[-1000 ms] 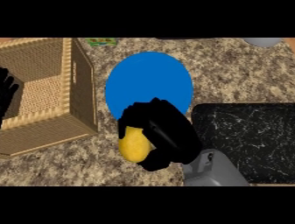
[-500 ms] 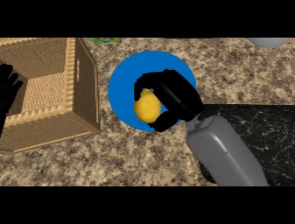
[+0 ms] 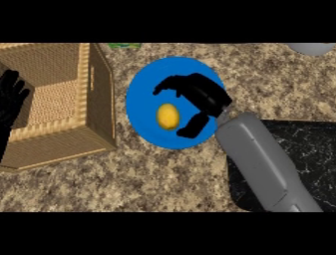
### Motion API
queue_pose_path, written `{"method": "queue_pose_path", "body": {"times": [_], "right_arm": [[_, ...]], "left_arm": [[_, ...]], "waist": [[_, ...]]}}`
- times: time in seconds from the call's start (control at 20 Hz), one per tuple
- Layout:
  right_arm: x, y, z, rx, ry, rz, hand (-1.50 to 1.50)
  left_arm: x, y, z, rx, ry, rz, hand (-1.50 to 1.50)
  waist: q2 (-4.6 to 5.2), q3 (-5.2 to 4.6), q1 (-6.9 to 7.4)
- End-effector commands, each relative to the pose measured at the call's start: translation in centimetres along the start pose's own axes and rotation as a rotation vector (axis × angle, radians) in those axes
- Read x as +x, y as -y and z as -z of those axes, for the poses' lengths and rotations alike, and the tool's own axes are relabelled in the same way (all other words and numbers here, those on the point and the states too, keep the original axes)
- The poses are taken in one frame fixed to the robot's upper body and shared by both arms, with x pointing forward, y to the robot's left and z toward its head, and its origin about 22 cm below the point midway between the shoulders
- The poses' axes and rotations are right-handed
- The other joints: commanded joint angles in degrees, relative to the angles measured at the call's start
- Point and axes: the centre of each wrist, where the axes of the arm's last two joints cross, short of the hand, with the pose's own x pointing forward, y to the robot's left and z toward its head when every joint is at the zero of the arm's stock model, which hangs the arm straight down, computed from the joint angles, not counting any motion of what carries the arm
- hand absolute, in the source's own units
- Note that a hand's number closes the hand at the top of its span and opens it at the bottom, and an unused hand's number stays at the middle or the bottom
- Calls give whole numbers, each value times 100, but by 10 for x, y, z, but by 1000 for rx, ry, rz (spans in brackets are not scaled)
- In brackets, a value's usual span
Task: Pick the lemon from the tray and place it in the plate
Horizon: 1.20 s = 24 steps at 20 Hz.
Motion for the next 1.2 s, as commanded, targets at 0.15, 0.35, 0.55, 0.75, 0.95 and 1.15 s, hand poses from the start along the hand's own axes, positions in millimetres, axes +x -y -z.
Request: {"method": "queue_pose_path", "body": {"times": [0.15,0.35,0.55,0.75,0.95,1.15], "right_arm": [[-9,21,12,-125,195,123,-150],[4,15,17,-144,396,343,-150],[-10,31,17,-143,323,514,-150],[-25,31,15,-21,221,666,-150],[-35,44,16,40,193,758,-150],[-53,70,1,22,231,733,-150]], "left_arm": [[-51,26,-4,-70,-204,-65,0],[-47,37,-2,-52,-201,-66,0],[-58,18,-6,-27,-216,-67,0],[-54,18,-4,-26,-215,-55,0],[-52,20,-8,-50,-225,-60,0],[-60,14,-5,-46,-214,-74,0]], "waist": [[117,-182,-54],[70,-177,-206],[55,-194,-229],[54,-196,-302],[35,-192,-217],[76,-194,-188]]}}
